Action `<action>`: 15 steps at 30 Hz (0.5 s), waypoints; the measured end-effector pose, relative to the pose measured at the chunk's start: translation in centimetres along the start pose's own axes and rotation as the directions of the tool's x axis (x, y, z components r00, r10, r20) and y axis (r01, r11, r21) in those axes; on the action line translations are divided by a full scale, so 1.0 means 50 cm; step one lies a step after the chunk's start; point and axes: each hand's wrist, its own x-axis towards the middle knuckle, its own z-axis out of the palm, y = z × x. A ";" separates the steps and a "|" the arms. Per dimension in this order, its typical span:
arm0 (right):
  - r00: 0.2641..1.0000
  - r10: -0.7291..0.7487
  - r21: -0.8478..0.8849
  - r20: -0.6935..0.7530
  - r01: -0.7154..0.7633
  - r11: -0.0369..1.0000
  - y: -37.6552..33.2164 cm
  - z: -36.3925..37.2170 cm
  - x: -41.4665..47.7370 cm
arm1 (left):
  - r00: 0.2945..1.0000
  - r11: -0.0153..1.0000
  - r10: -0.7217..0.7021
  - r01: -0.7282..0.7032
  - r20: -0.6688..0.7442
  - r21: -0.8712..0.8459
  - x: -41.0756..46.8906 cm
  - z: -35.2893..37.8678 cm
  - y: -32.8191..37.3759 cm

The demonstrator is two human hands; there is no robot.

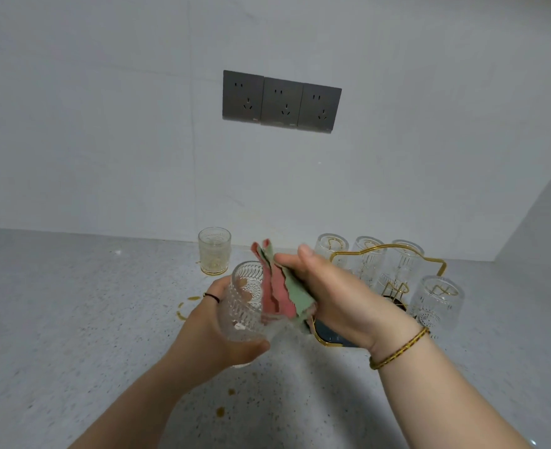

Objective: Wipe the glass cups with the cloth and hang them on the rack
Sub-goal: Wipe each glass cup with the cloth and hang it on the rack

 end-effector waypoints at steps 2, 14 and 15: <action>0.999 0.021 -0.080 -0.044 -0.025 0.997 -0.004 -0.010 0.000 | 1.000 1.000 -0.005 0.004 0.030 0.021 0.000 -0.005 0.004; 0.951 -0.280 -0.857 -0.132 0.032 0.514 0.034 -0.011 0.043 | 0.993 0.979 0.122 -0.118 -0.010 0.165 -0.010 0.014 0.013; 0.950 -0.277 -0.853 -0.144 0.023 0.521 0.038 -0.010 0.047 | 0.992 0.973 0.128 -0.121 -0.023 0.195 -0.010 0.014 0.010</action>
